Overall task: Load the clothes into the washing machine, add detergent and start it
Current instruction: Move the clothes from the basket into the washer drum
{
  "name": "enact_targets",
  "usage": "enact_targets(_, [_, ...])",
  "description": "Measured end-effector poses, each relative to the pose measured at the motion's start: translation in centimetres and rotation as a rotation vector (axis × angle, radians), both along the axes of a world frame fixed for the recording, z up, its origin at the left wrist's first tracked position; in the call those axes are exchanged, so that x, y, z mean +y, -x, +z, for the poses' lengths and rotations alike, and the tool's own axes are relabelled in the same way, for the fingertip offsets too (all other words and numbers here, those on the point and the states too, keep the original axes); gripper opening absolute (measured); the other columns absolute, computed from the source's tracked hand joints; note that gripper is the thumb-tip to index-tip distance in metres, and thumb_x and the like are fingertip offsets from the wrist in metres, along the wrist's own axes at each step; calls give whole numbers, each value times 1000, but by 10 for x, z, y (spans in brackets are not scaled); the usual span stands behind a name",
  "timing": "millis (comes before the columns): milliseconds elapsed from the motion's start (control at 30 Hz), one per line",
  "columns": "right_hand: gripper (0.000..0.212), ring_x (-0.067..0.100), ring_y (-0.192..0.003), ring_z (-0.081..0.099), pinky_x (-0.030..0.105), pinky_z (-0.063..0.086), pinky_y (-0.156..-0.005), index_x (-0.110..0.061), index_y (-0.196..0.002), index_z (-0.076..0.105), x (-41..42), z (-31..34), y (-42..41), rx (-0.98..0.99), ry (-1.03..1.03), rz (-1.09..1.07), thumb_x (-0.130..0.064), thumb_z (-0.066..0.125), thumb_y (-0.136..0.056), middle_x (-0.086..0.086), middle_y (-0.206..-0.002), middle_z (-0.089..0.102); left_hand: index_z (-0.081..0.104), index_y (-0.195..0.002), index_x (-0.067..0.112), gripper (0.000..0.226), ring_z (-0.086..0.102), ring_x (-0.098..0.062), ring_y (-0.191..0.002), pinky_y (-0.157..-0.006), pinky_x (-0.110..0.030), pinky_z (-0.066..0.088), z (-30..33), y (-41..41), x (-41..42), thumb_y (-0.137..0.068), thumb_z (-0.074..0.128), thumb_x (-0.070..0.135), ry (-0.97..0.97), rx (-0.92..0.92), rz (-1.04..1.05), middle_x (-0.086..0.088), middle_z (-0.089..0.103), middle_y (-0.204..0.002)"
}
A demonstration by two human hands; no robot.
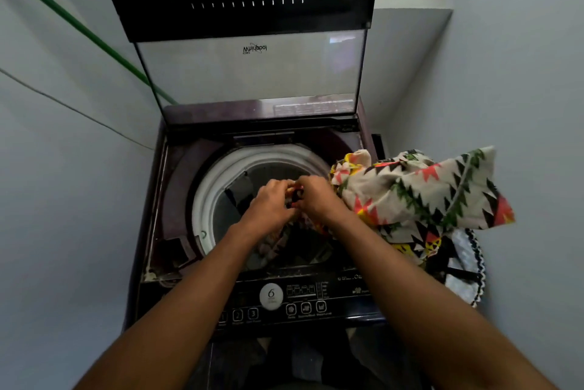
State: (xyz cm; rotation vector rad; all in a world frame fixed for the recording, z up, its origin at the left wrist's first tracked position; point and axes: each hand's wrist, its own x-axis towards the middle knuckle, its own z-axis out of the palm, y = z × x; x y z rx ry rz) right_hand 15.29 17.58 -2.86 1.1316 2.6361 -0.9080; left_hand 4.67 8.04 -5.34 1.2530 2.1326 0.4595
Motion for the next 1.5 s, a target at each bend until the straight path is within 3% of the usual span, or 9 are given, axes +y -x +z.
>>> enact_targets(233, [33,36,-111,55,40,44,-95,-1,-109,68,13,14,-29,17,-97,67,-12,69,-78,20,-117,59,35,-146,27,75,46,-16,-127,-105,-38,46,5,-26,12,-82,75,23,-95,-170,-35,1,42,-140])
enact_targets(333, [53,39,-143,26,43,23,-119,-7,-127,61,24,25,-57,64,-179,48,-15,75,-76,22,-148,39,22,-154,29,98,39,-12,-134,-107,-31,43,13,-45,27,-77,82,24,-135,-241,-99,3,34,-149])
enact_targets(500, [122,43,-149,-17,69,-7,-112,-32,-157,0,42,28,-116,-330,-402,39,-52,82,-69,12,-164,-17,3,-158,33,128,9,-16,-150,-119,-28,19,10,-76,47,-65,91,41,-105,-234,-267,2,11,-162])
enact_targets(567, [130,49,-147,-11,79,3,-106,-46,-149,-23,50,21,-133,-413,-245,-110,-41,83,-74,10,-162,-27,1,-158,32,130,9,-20,-150,-120,-32,21,7,-87,51,-64,91,39,-53,-203,-295,1,7,-162])
enact_targets(633, [133,54,-141,23,76,29,-104,-54,-141,-31,53,17,-141,-392,-118,-220,-31,83,-76,15,-163,-16,-1,-157,35,131,16,-24,-149,-120,-39,28,3,-94,52,-65,91,36,-49,-177,-289,2,7,-161])
enact_targets(733, [118,45,-114,56,50,52,-94,-45,-153,-6,49,17,-140,-298,-72,-273,-29,81,-74,24,-147,31,-3,-156,39,127,26,-26,-144,-114,-46,39,-3,-99,52,-68,89,37,-110,-148,-259,0,13,-158])
enact_targets(933, [56,36,-101,65,44,56,-88,-19,-130,57,44,33,-117,-23,-194,-322,-5,62,-77,16,-116,65,-3,-154,47,115,38,-23,-134,-110,-42,41,0,-90,48,-79,81,26,-214,-172,-152,-7,34,-148])
enact_targets(1200, [48,28,-100,68,35,56,-85,-17,-119,69,34,40,-58,233,-90,-266,-4,61,-73,11,-106,74,43,-140,43,70,55,-19,-109,-88,-28,45,5,-39,35,-81,77,25,-327,-164,141,-3,54,-122])
enact_targets(1500, [55,18,-105,65,15,41,-78,-14,-134,61,5,15,28,342,89,-191,-1,66,-80,8,-114,70,52,-131,37,60,58,-13,-105,-82,-21,43,-3,43,-6,-79,79,24,-357,-82,326,-1,60,-121])
